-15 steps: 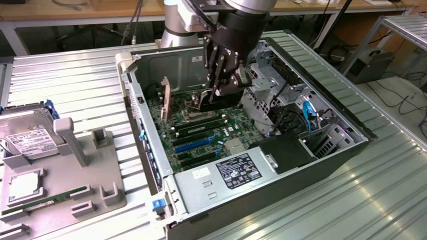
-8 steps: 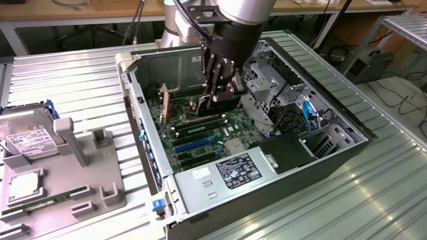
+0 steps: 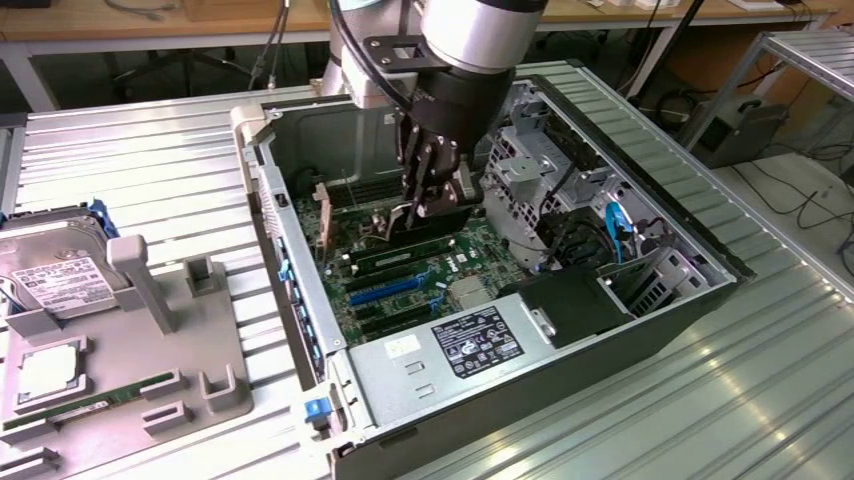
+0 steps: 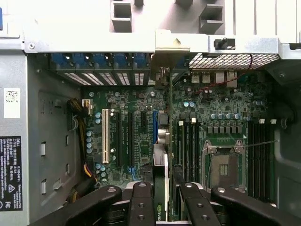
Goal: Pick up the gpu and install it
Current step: 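Insert the gpu into the slot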
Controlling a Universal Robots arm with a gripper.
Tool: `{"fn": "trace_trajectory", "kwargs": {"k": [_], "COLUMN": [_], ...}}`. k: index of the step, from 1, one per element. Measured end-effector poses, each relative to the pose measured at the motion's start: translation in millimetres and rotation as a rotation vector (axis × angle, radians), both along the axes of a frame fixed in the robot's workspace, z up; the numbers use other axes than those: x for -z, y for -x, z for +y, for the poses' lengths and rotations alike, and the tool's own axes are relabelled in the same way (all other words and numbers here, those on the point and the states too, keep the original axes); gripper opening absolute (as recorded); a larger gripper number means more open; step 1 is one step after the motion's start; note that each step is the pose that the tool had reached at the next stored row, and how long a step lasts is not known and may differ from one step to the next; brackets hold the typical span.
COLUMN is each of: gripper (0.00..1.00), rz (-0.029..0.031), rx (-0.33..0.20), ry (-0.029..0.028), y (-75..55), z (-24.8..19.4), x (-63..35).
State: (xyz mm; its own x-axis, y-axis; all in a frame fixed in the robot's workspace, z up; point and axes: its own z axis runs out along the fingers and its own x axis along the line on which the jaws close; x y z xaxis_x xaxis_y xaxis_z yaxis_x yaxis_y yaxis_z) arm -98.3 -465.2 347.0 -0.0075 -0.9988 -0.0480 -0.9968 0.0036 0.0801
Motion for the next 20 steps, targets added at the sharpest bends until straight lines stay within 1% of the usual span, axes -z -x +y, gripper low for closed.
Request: {"fn": "trace_trajectory", "kwargs": {"k": [8,18,20], "gripper": [0.26,0.26,0.26], "rz": [0.0000,-0.0001,0.0001], "rx": [-0.019,-0.043,-0.043], "ry": [0.0000,-0.0001,0.0001], "y": [0.1,0.1,0.1], "z": [0.0,0.0,0.0], "x": [15.2,40.3,41.2]}}
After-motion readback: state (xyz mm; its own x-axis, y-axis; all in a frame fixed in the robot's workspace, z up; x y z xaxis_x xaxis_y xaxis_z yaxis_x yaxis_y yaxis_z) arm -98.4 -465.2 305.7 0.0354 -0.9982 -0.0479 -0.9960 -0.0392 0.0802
